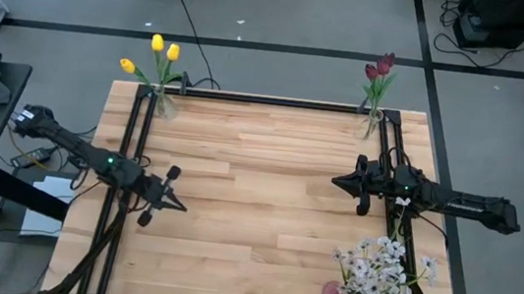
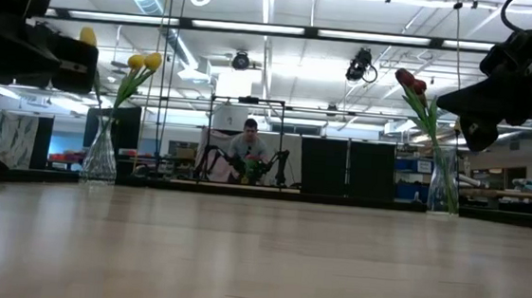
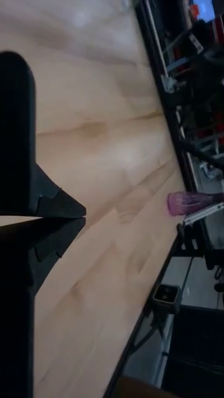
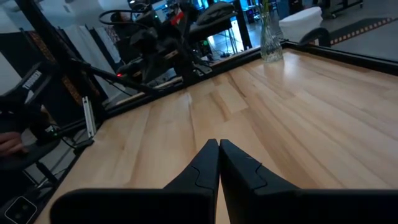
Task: Sort flowers into vase by color
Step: Return to Home Position
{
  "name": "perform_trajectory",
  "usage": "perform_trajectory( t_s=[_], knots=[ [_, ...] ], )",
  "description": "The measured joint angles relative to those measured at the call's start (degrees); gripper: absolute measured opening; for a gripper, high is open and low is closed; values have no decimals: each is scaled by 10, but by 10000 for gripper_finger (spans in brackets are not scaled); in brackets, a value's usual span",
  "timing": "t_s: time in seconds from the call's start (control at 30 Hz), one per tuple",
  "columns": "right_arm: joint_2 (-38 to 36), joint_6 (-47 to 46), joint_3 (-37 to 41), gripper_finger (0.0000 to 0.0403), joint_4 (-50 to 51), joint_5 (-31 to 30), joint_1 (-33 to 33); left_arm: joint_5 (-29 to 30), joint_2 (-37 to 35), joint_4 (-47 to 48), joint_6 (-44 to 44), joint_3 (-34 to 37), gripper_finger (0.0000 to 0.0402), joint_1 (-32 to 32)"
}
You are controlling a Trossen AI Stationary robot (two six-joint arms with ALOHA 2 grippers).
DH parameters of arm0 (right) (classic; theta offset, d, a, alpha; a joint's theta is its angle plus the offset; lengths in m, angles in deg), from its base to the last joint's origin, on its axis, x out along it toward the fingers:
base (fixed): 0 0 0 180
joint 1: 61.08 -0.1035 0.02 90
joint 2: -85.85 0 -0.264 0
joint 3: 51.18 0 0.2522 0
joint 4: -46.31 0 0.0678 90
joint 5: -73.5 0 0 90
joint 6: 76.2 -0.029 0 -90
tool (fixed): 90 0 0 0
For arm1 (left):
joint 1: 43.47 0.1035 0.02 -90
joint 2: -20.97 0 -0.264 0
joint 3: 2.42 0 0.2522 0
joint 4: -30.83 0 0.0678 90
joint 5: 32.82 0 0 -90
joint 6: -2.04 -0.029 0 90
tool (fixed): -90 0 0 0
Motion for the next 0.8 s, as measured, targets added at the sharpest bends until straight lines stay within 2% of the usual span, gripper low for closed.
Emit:
perform_trajectory(
  t_s=[0.13, 0.3, 0.5, 0.8],
  knots=[
    [0, 0, 0, 25, 0, 0, 0, 4, -106, 78, -20, 0, 11, 0],
    [0, 0, 0, 25, 0, 0, 0, 12, -214, 76, -53, 0, 11, 1],
    [0, 0, 0, 24, -1, 0, 0, 19, -186, 79, -23, 0, 11, 5],
    [4, 0, -1, 25, -9, 0, 0, 35, -162, 53, -25, 0, 11, 6]
  ],
)
